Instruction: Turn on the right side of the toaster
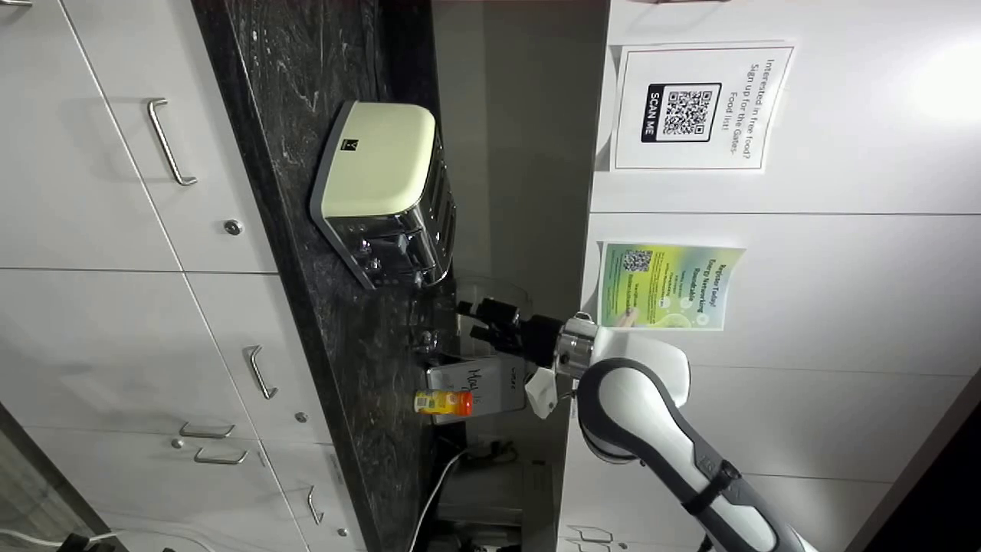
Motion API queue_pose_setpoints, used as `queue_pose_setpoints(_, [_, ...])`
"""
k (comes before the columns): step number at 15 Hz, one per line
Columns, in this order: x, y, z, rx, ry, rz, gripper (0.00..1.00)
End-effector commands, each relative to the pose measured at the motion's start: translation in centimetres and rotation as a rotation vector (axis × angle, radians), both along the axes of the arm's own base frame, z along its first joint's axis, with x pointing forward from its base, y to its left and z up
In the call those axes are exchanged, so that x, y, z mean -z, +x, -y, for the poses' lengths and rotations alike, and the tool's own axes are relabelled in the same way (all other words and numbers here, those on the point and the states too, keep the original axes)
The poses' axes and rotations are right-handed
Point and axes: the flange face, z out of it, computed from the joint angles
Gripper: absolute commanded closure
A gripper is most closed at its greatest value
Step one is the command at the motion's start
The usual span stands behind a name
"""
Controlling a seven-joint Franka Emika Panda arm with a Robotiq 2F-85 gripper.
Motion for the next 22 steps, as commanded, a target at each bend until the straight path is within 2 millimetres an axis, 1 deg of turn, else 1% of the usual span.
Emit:
queue_pose_setpoints(1, [1.2,2.6,0.0,0.021,-0.028,0.007,0.28])
queue_pose_setpoints(3, [1.5,3.5,-0.1,0.022,-0.037,-0.002,0.42])
queue_pose_setpoints(6, [2.0,4.5,-0.2,0.022,-0.04,-0.008,0.66])
queue_pose_setpoints(9, [2.7,5.3,-0.2,0.022,-0.041,-0.011,0.88])
queue_pose_setpoints(10, [2.6,4.4,-0.1,0.004,-0.028,-0.018,0.97])
queue_pose_setpoints(11, [2.8,4.5,-0.2,0.003,-0.028,-0.021,0.78])
queue_pose_setpoints(13, [3.0,4.5,-0.2,0.003,-0.028,-0.023,0.94])
queue_pose_setpoints(14, [3.0,4.5,-0.2,0.003,-0.028,-0.023,0.97])
queue_pose_setpoints(15, [3.0,4.5,-0.2,0.003,-0.028,-0.023,0.97])
queue_pose_setpoints(17, [3.2,4.7,-0.4,-0.001,-0.028,-0.021,1.0])
queue_pose_setpoints(22, [4.7,5.3,-1.2,-0.006,-0.041,-0.036,1.0])
